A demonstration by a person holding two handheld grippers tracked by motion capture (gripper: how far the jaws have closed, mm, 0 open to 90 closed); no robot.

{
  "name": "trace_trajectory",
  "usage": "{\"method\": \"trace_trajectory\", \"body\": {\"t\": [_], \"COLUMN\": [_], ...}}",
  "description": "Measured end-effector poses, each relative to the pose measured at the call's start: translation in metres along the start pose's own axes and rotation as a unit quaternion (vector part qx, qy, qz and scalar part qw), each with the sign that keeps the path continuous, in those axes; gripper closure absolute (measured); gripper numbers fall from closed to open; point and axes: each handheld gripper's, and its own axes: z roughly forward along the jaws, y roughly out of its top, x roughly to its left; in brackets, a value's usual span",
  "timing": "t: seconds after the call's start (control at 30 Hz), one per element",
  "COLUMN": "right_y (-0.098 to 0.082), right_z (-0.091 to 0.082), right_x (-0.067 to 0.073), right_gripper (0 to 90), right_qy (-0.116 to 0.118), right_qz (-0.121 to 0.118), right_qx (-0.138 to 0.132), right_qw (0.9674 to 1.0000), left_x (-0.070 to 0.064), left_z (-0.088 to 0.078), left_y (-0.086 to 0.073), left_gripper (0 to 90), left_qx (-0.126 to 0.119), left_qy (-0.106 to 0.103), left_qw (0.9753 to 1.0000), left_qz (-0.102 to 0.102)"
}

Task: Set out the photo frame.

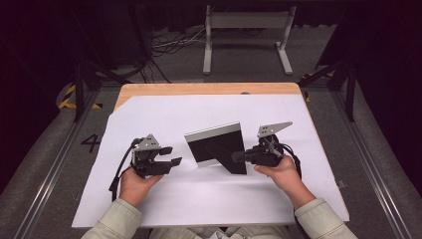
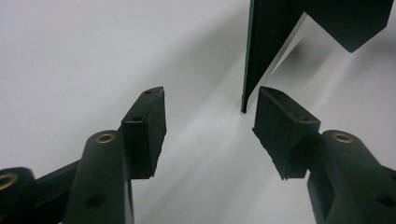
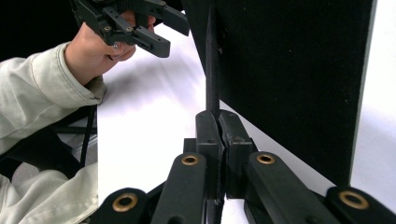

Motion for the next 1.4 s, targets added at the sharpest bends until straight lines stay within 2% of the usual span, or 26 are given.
{"method": "trace_trajectory", "body": {"t": [0.27,0.73,1.1,1.4], "right_y": [-0.010,-0.023,-0.026,-0.028], "right_z": [-0.002,-0.003,-0.003,-0.001], "right_x": [-0.005,-0.005,0.001,0.012], "right_gripper": [87.8,87.1,87.2,86.8], "right_qy": [0.003,-0.007,-0.013,-0.035], "right_qz": [0.005,0.004,-0.011,-0.042], "right_qx": [-0.001,0.021,0.034,0.058], "right_qw": [1.0000,0.9997,0.9993,0.9968], "left_x": [-0.001,-0.001,-0.001,0.000], "left_z": [0.000,0.001,0.001,0.001], "left_y": [0.000,0.000,0.000,0.000], "left_gripper": [44.0,44.1,44.1,44.2], "left_qx": [0.000,-0.001,0.000,-0.002], "left_qy": [-0.002,-0.002,-0.004,-0.008], "left_qw": [1.0000,1.0000,1.0000,0.9999], "left_qz": [-0.002,-0.004,-0.006,-0.010]}}
